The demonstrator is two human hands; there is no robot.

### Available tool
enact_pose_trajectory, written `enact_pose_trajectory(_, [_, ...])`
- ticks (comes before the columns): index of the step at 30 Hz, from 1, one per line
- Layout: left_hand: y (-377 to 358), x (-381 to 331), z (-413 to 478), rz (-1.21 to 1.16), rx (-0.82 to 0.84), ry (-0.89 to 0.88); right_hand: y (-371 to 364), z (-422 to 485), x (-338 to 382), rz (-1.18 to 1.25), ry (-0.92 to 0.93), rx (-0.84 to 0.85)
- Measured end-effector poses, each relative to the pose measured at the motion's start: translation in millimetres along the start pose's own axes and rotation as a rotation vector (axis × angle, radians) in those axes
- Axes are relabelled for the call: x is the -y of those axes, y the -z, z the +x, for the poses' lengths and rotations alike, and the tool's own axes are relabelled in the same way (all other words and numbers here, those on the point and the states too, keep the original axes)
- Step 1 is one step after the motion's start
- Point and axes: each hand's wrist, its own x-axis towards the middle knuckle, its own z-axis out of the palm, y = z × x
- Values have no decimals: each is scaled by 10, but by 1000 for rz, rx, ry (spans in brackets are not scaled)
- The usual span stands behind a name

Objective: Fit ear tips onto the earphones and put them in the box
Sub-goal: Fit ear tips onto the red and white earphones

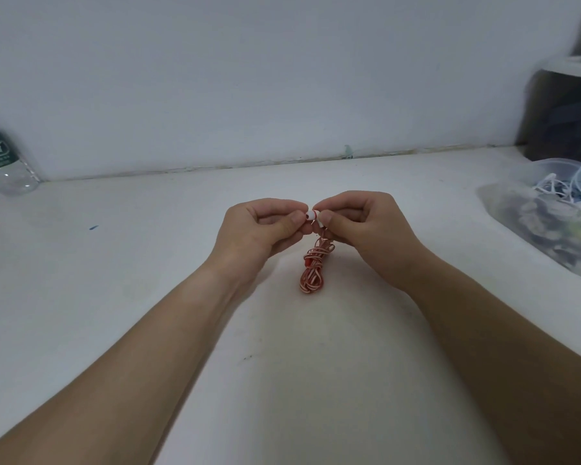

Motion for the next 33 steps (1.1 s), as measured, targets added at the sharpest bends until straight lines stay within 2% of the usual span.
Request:
enact_pose_trajectory(10, [31, 74, 35, -105, 53, 94, -13, 1, 24, -124, 90, 17])
enact_pose_trajectory(18, [30, 46, 28, -156, 66, 91, -6, 11, -2, -54, 8, -38])
enact_pose_trajectory(22, [6, 33, 10, -110, 45, 57, -15, 12, 2, -50, 2, -53])
enact_pose_trajectory(27, [-17, 16, -14, 81, 2, -52, -20, 10, 0, -94, 17, -48])
enact_pose_trajectory(33, [-39, 10, -28, 79, -43, -96, -33, 5, 9, -121, 13, -65])
